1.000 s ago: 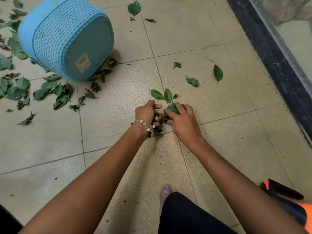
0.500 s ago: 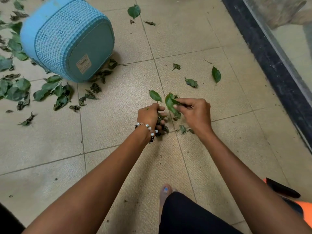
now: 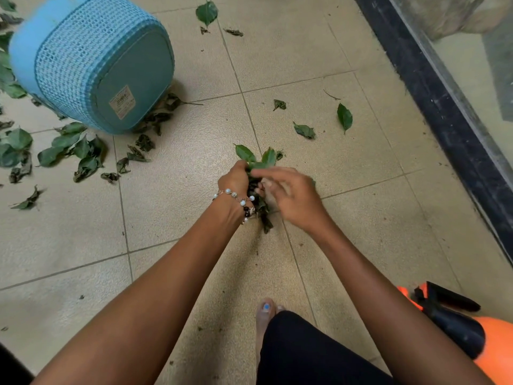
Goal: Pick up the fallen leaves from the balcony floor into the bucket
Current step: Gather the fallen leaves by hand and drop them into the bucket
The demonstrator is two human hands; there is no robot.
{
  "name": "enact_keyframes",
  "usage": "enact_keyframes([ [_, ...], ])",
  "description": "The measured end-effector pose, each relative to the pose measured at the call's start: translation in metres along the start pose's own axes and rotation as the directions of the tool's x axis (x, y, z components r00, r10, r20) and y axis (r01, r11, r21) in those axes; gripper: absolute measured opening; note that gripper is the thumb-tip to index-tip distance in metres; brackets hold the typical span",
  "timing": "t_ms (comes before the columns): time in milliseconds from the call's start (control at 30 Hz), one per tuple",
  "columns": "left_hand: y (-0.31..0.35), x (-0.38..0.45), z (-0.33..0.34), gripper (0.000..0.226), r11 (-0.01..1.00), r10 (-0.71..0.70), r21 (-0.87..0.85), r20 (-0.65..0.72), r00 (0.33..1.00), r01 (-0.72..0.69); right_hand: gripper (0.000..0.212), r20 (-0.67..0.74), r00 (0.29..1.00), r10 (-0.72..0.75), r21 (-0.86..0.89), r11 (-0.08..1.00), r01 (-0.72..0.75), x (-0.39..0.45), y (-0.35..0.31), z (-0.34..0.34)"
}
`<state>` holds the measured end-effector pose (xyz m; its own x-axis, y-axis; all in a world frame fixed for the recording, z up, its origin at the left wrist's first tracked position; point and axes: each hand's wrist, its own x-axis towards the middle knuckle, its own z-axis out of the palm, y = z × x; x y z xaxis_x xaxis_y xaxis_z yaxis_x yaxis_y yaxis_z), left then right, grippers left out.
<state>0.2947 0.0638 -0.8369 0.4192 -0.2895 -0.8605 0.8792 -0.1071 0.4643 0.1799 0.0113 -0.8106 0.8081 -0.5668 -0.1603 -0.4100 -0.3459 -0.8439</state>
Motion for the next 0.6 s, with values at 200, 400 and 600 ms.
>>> enact_keyframes([
  [200,0.01,0.007,-0.007,0.023,0.998,0.044,-0.05,-0.039,0.998,-0.046,0.07,-0.102,0.933,0.344,-0.418,0.837,-0.354,-0.003,0.043,-0.028],
  [400,0.015,0.011,-0.014,0.025,0.997,0.035,-0.071,-0.064,0.997,-0.04,0.069,0.01,0.982,0.189,-0.461,0.872,-0.163,-0.015,0.052,-0.006],
  [600,0.011,0.016,-0.02,0.021,0.998,0.05,-0.039,-0.1,0.994,-0.054,0.033,-0.017,0.997,0.075,-0.177,0.981,-0.077,-0.008,0.045,0.012],
])
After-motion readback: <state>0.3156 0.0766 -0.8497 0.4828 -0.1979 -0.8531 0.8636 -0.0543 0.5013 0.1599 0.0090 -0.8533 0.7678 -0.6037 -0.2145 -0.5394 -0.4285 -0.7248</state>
